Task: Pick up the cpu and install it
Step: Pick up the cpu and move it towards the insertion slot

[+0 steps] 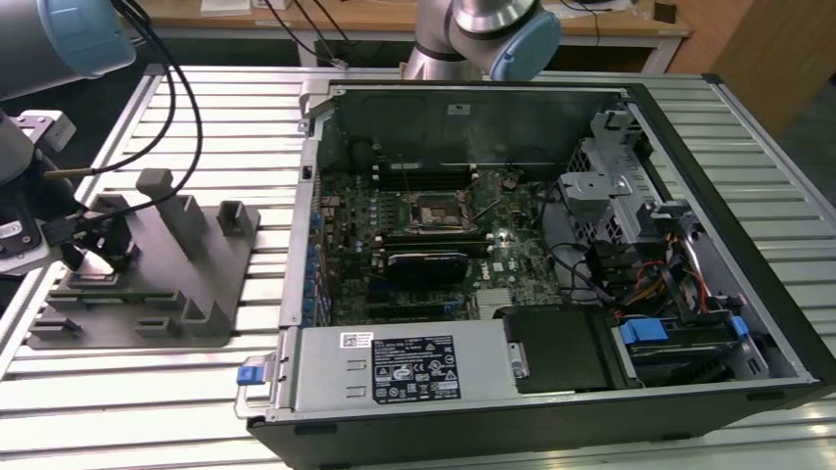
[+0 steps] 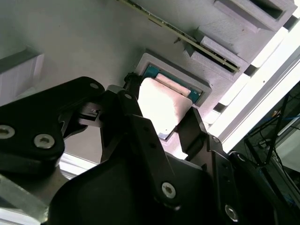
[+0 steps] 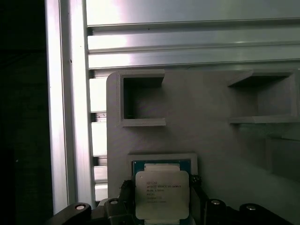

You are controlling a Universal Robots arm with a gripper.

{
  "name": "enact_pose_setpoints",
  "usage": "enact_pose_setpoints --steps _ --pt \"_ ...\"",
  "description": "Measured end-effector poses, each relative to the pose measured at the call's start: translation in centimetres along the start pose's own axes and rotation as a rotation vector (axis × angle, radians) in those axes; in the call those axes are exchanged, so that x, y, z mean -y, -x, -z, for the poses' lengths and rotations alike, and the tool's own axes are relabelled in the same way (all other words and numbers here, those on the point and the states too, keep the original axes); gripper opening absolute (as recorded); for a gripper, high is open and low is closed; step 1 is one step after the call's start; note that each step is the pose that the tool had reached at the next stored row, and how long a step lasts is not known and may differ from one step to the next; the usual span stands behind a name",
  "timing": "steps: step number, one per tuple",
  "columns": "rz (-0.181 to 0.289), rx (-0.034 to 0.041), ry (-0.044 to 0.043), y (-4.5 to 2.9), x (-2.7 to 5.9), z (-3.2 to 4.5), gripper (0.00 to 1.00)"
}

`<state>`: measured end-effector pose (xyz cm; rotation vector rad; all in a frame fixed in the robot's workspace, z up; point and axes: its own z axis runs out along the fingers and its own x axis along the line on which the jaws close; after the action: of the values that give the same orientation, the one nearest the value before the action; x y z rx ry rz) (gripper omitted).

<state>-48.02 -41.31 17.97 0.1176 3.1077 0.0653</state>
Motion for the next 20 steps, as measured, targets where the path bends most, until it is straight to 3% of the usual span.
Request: enact_pose_setpoints --steps 12,20 --pt "0.0 0.0001 0.0003 0.0 0.0 0.01 0.55" --pt "0.0 0.0 0.0012 0.04 -0.07 1.48 0.55"
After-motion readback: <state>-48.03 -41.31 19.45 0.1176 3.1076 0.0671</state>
